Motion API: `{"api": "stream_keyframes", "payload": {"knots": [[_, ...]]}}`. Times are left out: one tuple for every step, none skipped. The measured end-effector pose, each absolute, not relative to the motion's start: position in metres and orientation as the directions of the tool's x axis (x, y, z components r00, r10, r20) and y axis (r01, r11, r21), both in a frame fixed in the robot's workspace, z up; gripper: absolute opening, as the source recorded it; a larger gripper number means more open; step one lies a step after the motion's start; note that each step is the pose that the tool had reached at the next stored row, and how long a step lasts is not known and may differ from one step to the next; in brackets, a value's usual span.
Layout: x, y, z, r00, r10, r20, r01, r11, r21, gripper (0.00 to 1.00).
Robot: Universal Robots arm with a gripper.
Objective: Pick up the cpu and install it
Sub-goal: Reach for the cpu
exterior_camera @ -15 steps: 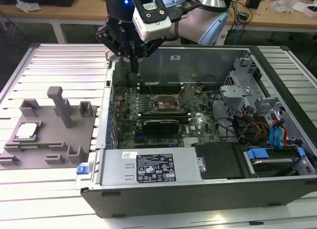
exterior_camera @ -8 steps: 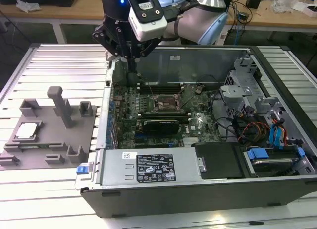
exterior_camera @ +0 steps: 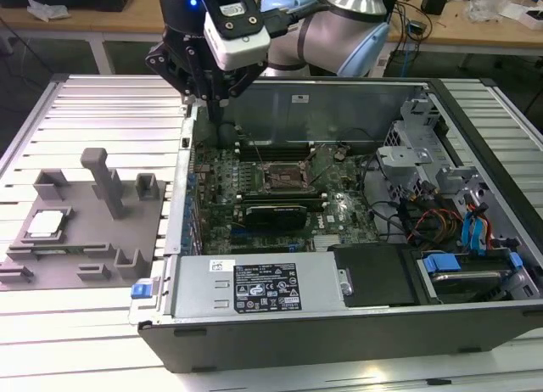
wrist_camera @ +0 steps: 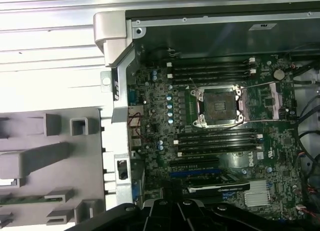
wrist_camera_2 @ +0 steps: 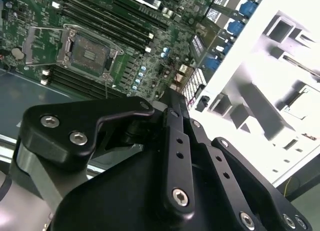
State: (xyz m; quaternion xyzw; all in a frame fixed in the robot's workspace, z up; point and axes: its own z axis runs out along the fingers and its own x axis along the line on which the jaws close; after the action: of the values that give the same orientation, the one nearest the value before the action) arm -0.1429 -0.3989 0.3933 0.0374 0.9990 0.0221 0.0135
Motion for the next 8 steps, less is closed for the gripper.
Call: {"api": "stream_keyframes", "payload": {"knots": [[-0.145,-0.399,0.393,-0.997,0.075,-0.026,0.074,0.996,0.045,0.11],[-0.146,-0.399,0.393,-0.997,0.075,-0.026,0.074,0.996,0.045,0.11],[-0.149,-0.399,0.393,-0.997,0.075,-0.026,0.074,0.996,0.045,0.11],[-0.153,-0.399,0.393,-0.997,0.075,-0.027,0.074,0.996,0.045,0.11],[-0.155,-0.399,0.393,-0.997,0.075,-0.028,0.074,0.996,0.045,0.11],[-0.157,-0.399,0.393,-0.997,0.075,-0.028,0.074,0.996,0.045,0.11],[-0.159,-0.399,0.393,-0.997,0.075,-0.028,0.074,0.996,0.045,0.11],[-0.16,-0.399,0.393,-0.997,0.075,-0.028,0.074,0.996,0.045,0.11]]}}
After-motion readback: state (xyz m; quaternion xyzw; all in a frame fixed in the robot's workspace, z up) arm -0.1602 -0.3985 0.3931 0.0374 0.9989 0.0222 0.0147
